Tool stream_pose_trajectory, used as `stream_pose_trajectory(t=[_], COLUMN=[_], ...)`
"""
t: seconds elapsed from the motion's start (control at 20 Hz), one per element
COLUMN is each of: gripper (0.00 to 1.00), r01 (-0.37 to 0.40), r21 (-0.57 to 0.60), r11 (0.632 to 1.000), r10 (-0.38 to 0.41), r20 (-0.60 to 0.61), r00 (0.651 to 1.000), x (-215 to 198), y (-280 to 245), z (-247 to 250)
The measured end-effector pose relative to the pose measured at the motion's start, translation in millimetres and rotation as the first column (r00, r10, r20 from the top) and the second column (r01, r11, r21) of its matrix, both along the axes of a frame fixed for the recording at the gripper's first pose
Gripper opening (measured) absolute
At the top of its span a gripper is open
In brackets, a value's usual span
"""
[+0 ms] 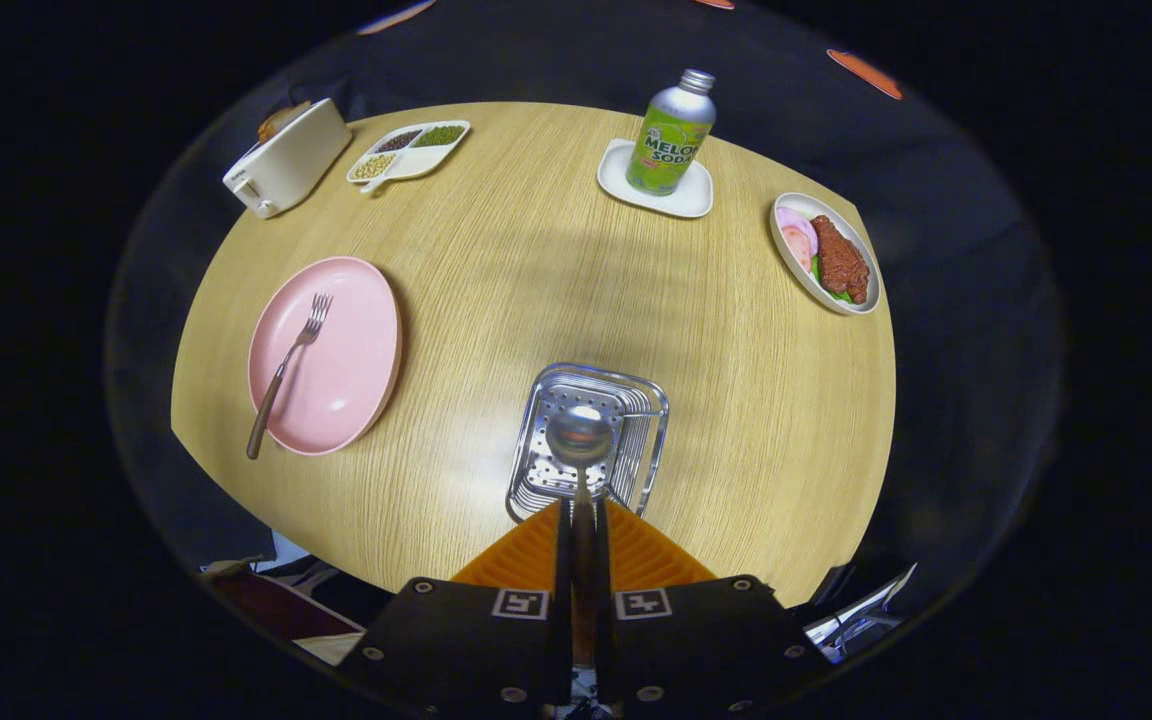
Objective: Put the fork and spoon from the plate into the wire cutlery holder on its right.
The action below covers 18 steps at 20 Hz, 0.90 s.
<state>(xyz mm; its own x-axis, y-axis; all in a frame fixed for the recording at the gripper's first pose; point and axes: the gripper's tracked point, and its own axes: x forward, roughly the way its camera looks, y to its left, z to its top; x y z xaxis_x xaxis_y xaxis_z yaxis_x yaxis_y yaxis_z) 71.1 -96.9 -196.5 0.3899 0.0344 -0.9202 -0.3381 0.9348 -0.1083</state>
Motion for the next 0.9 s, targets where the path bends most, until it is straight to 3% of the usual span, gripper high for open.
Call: stream_pose_trajectory(t=[0.15,0.25,0.3,0.75,0.9], gripper=[0.13,0.27,0.39,0.98,0.99], r01=[0.026,0.034,0.040,0.087,0.058], r21=[0.024,0.039,0.050,0.169,0.186], r11=[0.999,0.999,0.998,0.982,0.981], r10=[-0.027,-0.038,-0.045,-0.138,-0.131], r20=[0.043,0.088,0.106,0.321,0.407], r00=[0.999,0.995,0.993,0.937,0.904], x=[2,3,1,-10,-12], y=[2,7,10,81,120], z=[14,22,27,58,60])
